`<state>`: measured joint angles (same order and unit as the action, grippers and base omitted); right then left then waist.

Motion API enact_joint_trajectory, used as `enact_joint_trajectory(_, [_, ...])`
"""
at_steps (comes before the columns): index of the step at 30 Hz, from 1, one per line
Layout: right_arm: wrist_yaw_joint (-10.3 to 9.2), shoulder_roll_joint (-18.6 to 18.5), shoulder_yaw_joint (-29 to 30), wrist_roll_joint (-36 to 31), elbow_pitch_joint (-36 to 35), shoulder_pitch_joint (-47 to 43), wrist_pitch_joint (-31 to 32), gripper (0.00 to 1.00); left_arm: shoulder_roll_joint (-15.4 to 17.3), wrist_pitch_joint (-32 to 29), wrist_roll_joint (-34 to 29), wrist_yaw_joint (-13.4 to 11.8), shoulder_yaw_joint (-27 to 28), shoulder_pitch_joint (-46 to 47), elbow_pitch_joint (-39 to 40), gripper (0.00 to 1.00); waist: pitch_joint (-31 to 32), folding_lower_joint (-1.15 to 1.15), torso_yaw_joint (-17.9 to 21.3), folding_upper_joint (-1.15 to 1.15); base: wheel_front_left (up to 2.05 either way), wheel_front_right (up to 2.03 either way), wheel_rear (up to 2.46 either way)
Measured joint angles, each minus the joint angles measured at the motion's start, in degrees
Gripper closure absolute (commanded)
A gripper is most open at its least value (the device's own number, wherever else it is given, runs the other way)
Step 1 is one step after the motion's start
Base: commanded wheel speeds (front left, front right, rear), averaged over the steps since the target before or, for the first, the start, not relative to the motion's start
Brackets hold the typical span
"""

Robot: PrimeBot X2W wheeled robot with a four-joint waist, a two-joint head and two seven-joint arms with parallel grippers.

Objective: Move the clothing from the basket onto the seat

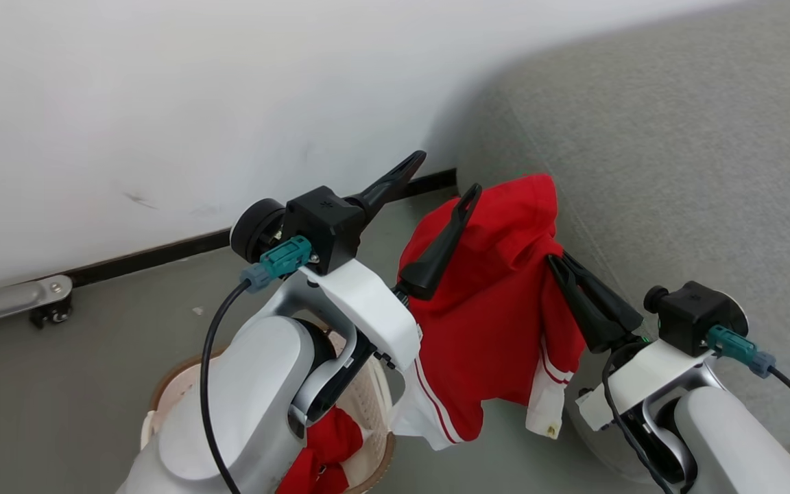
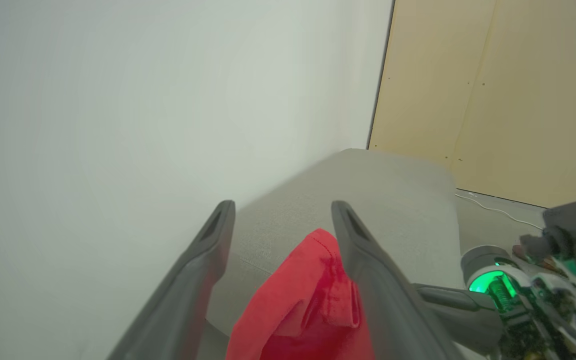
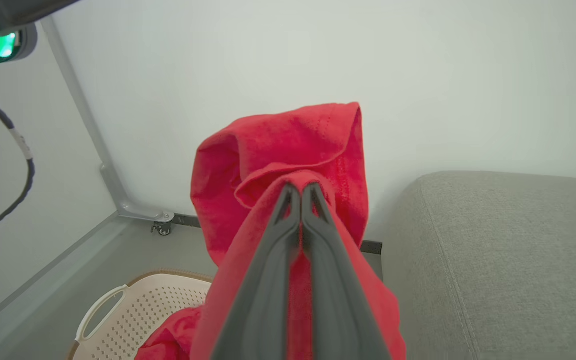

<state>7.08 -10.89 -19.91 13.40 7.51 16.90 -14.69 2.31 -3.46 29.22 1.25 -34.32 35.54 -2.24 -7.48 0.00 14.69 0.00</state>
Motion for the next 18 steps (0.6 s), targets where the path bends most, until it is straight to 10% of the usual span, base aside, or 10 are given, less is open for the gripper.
enact_joint_trajectory(18, [0.0,1.67,-1.41,-0.47,-2.54,-0.33,0.0,1.0,-0.01,0.0,-0.22,-0.6,-0.38,2.16,-1.24,0.0,-2.82,0.0,9.3,0.0,0.0,0.0,0.0])
